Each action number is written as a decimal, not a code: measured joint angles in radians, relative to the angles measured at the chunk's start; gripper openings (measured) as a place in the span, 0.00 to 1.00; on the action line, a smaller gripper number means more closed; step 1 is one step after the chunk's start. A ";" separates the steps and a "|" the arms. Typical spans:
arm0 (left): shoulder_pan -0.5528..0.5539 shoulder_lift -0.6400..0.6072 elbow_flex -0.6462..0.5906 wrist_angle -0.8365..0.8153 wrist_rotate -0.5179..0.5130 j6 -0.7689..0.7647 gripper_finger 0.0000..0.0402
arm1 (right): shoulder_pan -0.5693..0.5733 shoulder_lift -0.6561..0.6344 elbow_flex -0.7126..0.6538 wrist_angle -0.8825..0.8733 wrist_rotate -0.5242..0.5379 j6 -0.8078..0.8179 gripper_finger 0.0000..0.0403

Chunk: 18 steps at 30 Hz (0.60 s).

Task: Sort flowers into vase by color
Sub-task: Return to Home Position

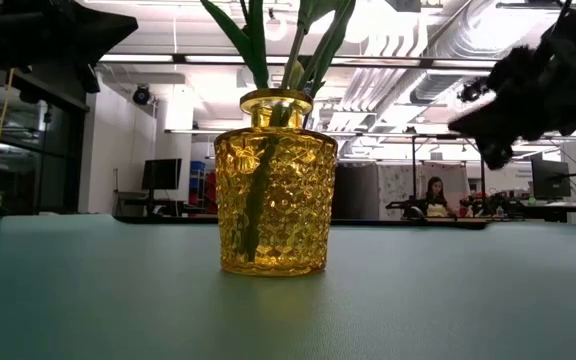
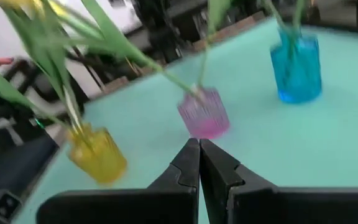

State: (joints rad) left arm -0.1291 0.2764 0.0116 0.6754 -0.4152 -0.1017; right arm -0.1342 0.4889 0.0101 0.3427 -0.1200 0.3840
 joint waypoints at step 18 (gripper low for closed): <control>-0.017 -0.273 0.002 -0.232 -0.012 0.000 0.00 | 0.024 -0.336 0.000 -0.316 0.012 0.000 0.00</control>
State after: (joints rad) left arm -0.1460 0.0034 0.0141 0.4436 -0.4272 -0.1020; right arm -0.1104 0.1533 0.0101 0.0265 -0.1085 0.3840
